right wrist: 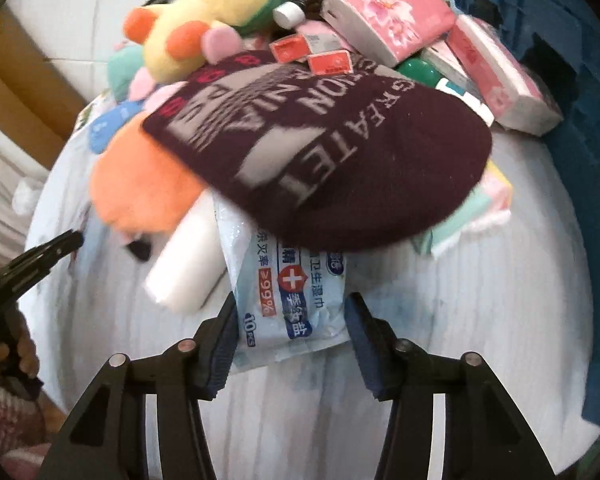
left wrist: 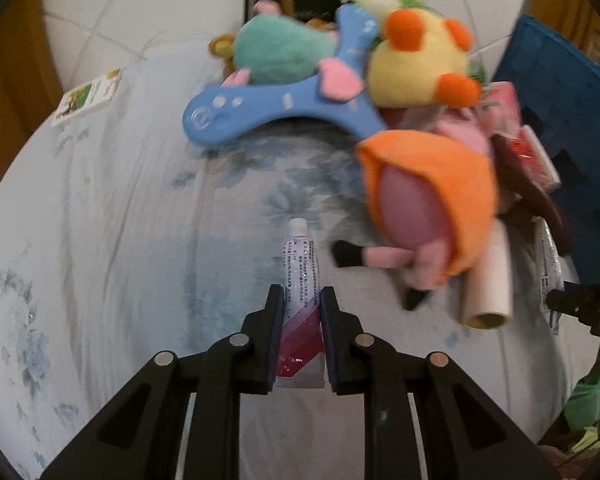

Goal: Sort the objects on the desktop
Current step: 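Grasp the toothpaste tube with the left gripper while the right gripper grasps the wipes packet, then carry the toothpaste tube and wipes packet over the blue bin and release both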

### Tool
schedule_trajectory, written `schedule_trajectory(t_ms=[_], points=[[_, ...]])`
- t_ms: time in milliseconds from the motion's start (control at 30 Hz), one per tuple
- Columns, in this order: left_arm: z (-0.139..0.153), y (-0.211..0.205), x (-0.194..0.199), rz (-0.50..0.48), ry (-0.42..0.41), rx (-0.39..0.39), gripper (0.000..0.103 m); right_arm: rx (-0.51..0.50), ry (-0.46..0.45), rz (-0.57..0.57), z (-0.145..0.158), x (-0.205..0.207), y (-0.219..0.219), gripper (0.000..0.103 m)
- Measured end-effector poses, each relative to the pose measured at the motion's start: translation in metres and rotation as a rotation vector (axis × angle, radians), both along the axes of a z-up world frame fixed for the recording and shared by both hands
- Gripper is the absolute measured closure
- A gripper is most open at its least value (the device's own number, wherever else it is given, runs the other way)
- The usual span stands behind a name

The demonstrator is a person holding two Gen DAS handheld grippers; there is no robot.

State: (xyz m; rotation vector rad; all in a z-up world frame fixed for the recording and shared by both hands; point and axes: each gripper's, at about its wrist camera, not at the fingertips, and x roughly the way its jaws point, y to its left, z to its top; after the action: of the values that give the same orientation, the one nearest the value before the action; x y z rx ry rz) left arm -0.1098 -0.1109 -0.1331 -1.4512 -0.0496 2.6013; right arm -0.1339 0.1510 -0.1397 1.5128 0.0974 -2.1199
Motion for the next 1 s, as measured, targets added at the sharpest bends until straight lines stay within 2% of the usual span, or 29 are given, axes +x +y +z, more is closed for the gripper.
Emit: schedule_trajectory(t_ms=[200,433,700,1000], points=[[0.038,0.019,0.013,-0.054,0.087,-0.011,0.085,-0.030,0.088,0.057,0.040,0.031,0.007,0.052],[0.080,0.061,0.032,-0.106,0.181,-0.030,0.085,-0.050,0.225,0.079,0.084,0.051,0.022,0.052],[0.115,0.120,0.045,-0.178,0.271,-0.020,0.085,-0.087,0.383,0.053,0.134,0.056,0.043,0.052],[0.160,0.195,0.052,-0.272,0.361,0.028,0.085,-0.093,0.552,-0.003,0.199,0.064,0.099,0.052]])
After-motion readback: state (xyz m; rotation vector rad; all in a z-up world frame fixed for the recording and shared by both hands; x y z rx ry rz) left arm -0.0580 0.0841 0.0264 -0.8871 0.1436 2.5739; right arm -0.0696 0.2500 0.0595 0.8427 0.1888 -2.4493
